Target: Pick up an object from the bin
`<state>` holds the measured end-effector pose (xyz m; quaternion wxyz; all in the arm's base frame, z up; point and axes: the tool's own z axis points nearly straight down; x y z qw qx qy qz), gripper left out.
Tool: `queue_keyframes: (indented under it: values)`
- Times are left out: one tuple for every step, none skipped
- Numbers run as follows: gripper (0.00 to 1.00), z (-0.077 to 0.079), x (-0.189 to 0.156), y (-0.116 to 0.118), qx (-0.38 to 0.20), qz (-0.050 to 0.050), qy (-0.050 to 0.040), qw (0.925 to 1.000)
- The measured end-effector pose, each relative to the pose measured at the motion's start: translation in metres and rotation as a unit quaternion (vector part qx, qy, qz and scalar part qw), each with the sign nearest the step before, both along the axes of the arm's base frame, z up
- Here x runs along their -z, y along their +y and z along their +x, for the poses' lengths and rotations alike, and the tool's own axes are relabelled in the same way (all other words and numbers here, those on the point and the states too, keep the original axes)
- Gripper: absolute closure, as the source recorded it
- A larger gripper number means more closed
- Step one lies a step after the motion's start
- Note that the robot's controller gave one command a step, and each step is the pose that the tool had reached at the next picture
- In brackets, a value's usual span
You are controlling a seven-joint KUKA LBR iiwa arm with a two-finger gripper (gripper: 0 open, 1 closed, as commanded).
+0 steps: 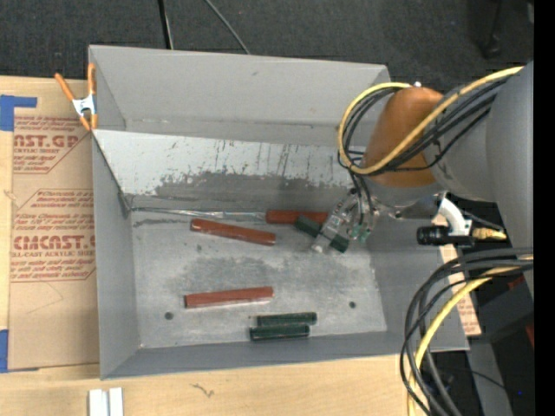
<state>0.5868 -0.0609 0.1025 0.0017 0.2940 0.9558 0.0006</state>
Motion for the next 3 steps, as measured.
queue_keyframes:
  values:
    - [1.00, 0.001, -0.025, 0.000, 0.000, 0.000, -0.0003, 1.0000]
    - [1.00, 0.002, -0.059, 0.001, -0.001, 0.000, -0.0007, 1.0000]
    - [1.00, 0.003, -0.074, 0.001, -0.002, 0.000, -0.0001, 1.0000]
